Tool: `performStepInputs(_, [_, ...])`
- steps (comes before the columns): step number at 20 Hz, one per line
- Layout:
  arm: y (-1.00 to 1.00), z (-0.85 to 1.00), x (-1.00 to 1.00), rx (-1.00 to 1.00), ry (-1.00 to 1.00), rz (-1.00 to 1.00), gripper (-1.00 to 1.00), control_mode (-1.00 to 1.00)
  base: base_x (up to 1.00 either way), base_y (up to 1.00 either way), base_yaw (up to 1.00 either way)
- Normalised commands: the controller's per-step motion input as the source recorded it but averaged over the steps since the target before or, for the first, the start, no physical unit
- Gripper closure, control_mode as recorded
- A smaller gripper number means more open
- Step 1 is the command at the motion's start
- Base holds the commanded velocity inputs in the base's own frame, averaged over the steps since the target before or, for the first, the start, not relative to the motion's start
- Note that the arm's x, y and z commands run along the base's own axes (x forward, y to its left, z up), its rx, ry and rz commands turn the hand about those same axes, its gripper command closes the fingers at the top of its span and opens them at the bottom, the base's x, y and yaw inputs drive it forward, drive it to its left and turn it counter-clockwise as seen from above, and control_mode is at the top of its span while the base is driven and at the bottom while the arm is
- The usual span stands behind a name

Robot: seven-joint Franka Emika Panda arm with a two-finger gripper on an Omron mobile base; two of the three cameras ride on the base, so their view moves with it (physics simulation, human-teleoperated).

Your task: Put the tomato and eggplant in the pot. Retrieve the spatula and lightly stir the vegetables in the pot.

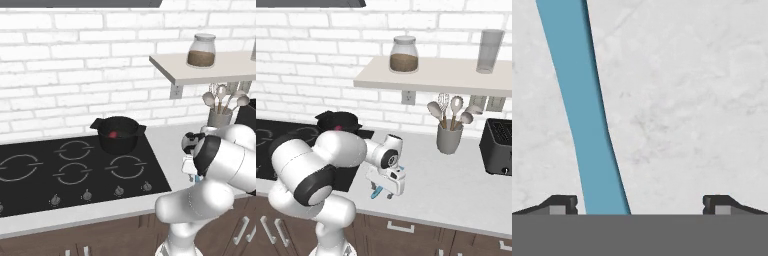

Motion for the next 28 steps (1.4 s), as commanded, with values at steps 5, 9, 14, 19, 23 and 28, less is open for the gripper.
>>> performStepInputs(5, [0.00,-0.23,0.15,0.00,0.00,0.00,-1.00,-1.00,0.00,0.00,0.00])
performStepInputs(9, [0.03,-0.16,0.03,0.00,0.00,0.00,-1.00,-1.00,0.00,0.00,0.00])
performStepInputs(14, [0.35,-0.26,-0.14,0.00,0.00,0.00,1.00,-1.00,0.00,0.00,0.00])
performStepInputs(19, [0.27,-0.18,-0.03,0.00,0.00,0.00,1.00,-1.00,0.00,0.00,0.00])
performStepInputs(23, [0.13,-0.20,-0.04,0.00,0.00,0.00,1.00,-1.00,0.00,0.00,0.00])
performStepInputs(28, [0.09,-0.19,-0.16,0.00,0.00,0.00,1.00,-1.00,0.00,0.00,0.00])
